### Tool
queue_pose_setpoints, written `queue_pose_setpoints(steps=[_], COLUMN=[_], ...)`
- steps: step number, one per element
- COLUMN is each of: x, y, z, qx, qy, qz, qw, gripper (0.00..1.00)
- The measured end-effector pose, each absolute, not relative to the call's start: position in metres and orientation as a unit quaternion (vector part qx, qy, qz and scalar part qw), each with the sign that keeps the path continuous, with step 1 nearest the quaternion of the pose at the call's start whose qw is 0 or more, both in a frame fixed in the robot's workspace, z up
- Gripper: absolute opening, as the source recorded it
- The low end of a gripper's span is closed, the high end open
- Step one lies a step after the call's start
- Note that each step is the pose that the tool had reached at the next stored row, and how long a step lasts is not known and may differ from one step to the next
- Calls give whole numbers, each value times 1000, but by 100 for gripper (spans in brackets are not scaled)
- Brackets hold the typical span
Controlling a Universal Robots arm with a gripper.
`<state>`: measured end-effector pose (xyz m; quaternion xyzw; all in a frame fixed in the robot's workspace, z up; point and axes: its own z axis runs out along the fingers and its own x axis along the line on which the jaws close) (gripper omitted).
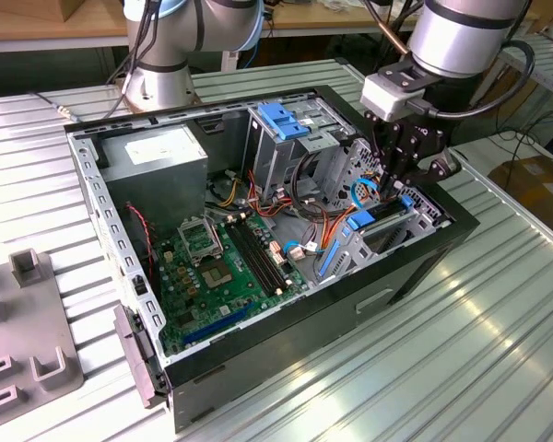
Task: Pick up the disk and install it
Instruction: 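Insert the second disk wire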
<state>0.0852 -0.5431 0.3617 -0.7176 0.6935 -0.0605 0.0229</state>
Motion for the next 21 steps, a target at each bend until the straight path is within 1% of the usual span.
queue_pose_setpoints(steps=[6, 9, 13, 16, 21], x=[80, 78, 76, 73, 73], y=[-545, -546, -546, -546, -546], z=[359, 357, 354, 352, 350], qx=[-719, -718, -717, -716, -705], qy=[691, 691, 690, 691, 702], qz=[-69, -77, -84, -87, -88], qw=[31, 39, 46, 49, 50], gripper=[16, 16, 16, 16, 16])
